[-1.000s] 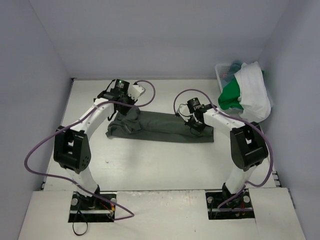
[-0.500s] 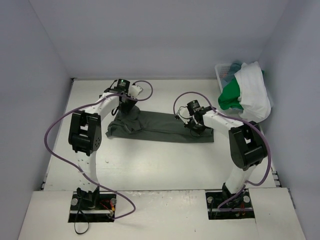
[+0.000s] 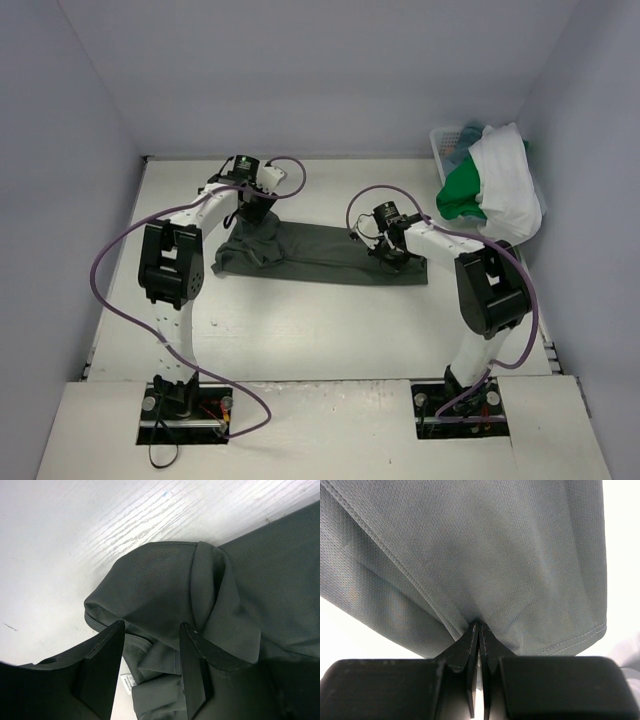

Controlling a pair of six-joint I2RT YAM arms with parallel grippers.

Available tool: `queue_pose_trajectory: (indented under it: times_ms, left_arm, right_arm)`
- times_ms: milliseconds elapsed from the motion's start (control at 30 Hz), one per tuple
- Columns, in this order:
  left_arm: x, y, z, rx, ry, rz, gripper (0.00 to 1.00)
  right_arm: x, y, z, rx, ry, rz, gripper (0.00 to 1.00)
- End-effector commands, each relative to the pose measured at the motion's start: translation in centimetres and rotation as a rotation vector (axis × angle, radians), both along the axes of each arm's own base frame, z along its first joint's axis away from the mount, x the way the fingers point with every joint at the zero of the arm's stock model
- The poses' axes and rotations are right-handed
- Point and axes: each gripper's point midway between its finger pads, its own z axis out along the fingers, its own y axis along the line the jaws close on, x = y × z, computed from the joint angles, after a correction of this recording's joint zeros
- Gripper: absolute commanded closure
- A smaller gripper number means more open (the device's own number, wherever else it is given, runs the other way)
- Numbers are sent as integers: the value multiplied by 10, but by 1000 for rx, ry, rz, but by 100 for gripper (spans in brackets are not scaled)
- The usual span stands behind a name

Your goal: Fold and stack the t-shirts

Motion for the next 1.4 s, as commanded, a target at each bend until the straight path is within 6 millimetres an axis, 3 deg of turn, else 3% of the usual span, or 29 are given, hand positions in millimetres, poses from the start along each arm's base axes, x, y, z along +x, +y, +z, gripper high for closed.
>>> queue_pose_trajectory:
  times_ms: [0, 267, 433, 633, 867, 1167, 1367]
  left_arm:
    - [15, -3, 25, -49, -54, 10, 58]
    - [12, -4, 10, -61, -6, 5, 64]
    - [13, -6, 12, -69, -4, 3, 86]
    - [10, -5, 15, -68, 4, -1, 100]
    - [7, 10, 37, 0, -78, 3, 100]
    - [-14, 45, 39, 62, -45, 57, 100]
    - [-30, 52, 45, 90, -23, 54, 100]
  right_arm:
    - [4, 1, 4, 12, -16, -4, 100]
    - [0, -1, 4, 12, -12, -9, 100]
    - [-1, -1, 5, 14, -14, -10, 100]
    - [0, 0, 5, 20, -18, -23, 100]
    - [-5, 4, 4, 47, -5, -20, 100]
    - [-6, 6, 8, 50, -17, -24, 100]
    - [-11, 9, 5, 48, -5, -21, 100]
